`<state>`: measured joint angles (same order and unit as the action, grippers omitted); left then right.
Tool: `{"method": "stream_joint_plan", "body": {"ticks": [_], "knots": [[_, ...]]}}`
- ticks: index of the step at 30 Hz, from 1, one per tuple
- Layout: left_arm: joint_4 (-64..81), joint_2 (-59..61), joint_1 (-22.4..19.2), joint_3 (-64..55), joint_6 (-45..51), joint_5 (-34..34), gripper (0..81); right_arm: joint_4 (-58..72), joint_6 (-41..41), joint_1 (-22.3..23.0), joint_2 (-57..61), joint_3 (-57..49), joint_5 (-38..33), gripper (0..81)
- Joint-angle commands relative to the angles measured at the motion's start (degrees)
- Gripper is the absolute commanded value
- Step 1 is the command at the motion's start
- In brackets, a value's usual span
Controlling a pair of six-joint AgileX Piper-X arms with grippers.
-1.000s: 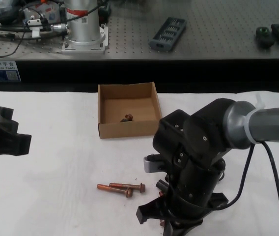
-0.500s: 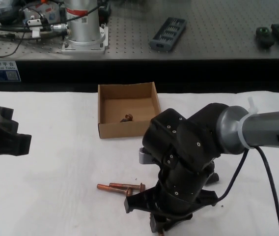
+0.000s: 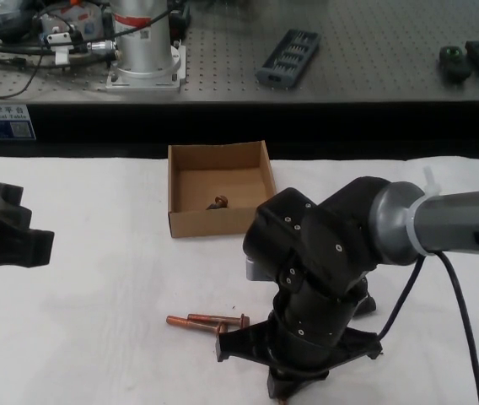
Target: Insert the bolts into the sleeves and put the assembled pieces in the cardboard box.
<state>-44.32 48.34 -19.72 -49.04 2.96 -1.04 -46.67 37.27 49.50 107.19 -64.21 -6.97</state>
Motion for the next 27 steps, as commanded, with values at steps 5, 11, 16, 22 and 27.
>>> {"method": "stream_joint_plan", "body": {"ticks": [5, 11, 16, 22, 27], "knots": [[0.7, -0.6, 0.1, -0.1, -0.8, 0.3, 0.4, -2.0, -0.1, 0.0, 1.3, 0.2, 5.4, 4.3], [0.8, -0.6, 0.1, -0.1, -0.8, 0.3, 0.4, 2.5, -9.1, 0.0, 0.9, -0.2, 5.5, 4.3], [4.0, 0.5, 0.1, 1.0, -0.2, -7.5, 0.4, 9.5, -12.1, 0.0, -4.1, 0.1, 1.8, 4.3], [20.4, 0.8, 0.0, 7.6, 4.9, -15.1, 0.4, 17.5, -16.9, -0.7, -14.9, 0.5, 1.8, 4.3], [32.0, 0.9, -0.9, 12.9, 8.4, -20.3, 0.4, 24.3, -18.0, -3.9, -24.8, 5.9, -2.4, 4.3]]}}
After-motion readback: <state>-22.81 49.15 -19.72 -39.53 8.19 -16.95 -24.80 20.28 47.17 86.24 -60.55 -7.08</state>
